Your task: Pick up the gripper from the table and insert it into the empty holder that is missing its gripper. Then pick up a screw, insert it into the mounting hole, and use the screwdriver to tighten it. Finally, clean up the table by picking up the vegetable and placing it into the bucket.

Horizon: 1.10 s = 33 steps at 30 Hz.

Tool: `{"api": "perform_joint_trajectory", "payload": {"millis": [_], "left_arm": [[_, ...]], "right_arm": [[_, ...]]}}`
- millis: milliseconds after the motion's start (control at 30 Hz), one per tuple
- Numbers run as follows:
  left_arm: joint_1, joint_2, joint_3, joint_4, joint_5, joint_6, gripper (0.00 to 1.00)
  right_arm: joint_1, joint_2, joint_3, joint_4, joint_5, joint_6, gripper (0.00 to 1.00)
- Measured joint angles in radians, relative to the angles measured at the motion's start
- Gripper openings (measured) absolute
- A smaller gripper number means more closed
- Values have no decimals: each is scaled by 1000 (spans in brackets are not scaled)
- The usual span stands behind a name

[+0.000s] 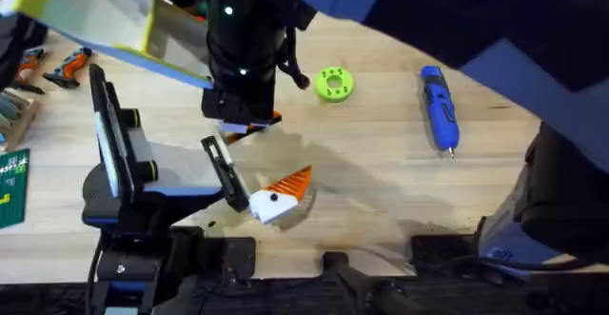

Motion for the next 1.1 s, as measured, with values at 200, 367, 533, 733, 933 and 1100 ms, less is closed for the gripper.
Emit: {"api": "perform_joint_trajectory", "payload": {"millis": [200,367,533,733,933,1100], "left_arm": [[0,0,0,0,0,0,986],[0,0,0,0,0,0,986],[0,0,0,0,0,0,986],[0,0,0,0,0,0,986],[0,0,0,0,0,-4,987],[0,0,0,0,1,-4,986]], "right_arm": [[0,0,0,1,0,0,6],[0,0,0,1,0,0,6],[0,0,0,1,0,0,6],[1,2,0,2,0,0,6],[3,6,3,12,0,1,6],[5,7,3,14,0,1,6]]}}
